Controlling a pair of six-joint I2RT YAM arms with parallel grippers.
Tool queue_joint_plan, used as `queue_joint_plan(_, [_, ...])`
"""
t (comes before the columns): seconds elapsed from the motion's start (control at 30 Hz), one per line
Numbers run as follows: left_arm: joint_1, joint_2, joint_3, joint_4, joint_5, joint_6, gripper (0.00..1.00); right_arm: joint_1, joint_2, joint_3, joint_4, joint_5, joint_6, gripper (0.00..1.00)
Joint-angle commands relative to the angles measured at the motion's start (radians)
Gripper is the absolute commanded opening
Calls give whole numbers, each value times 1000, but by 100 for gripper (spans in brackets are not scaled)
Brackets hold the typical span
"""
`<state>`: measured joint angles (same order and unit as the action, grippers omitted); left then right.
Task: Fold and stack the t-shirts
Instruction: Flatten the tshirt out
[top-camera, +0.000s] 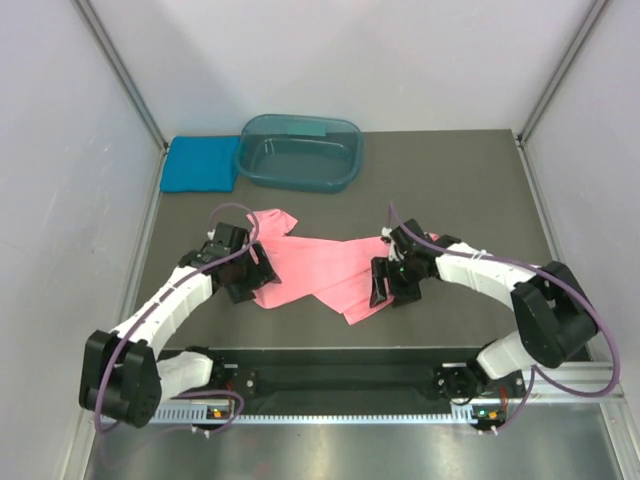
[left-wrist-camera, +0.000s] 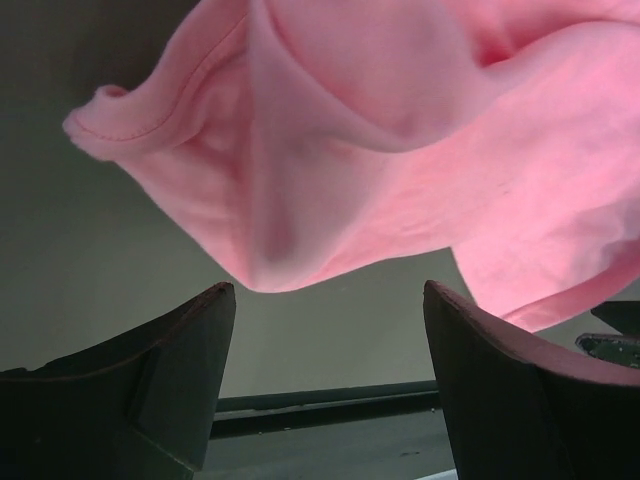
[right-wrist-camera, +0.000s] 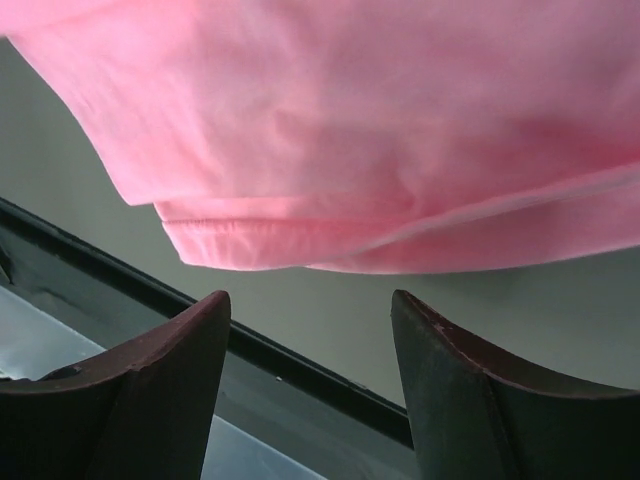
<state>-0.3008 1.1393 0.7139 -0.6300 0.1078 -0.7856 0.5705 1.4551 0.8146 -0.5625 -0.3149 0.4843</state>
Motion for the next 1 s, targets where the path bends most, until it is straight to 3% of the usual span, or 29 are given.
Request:
queue_joint_plan(0.0, [29,20,-36,61,30,32,80,64,16,-14,88,-35,51,66])
queue_joint_plan(0.23, [58,109,-79,228,101,46,74,101,74,-18,177,-16,140,68])
queue_joint_plan(0.33, [65,158,-70,251,136,51,59,112,108,-23,191,-10,165,64])
queue_joint_plan(0.43, [66,183,-31,237,151,75,32,115,117,-37,217,20,181,59])
queue_joint_plan(0.47, [68,186,-12,222,148,80,24,117,117,-41,226,36,186,54])
queue_joint_plan(0.5, [68,186,-2,211,135,85,8,118,116,-49,236,42,189,51])
queue_joint_plan(0.53, [69,178,8,198,129,95,2,117,117,-51,240,48,189,47])
queue_joint_plan(0.57, [69,171,30,170,121,101,0,117,117,-49,243,60,189,32])
queue_joint_plan(0.67, [69,75,82,97,70,114,0,117,96,-34,211,89,165,0])
queue_joint_plan(0.97, [69,-208,309,-112,-63,172,0,114,-189,81,-51,221,74,0])
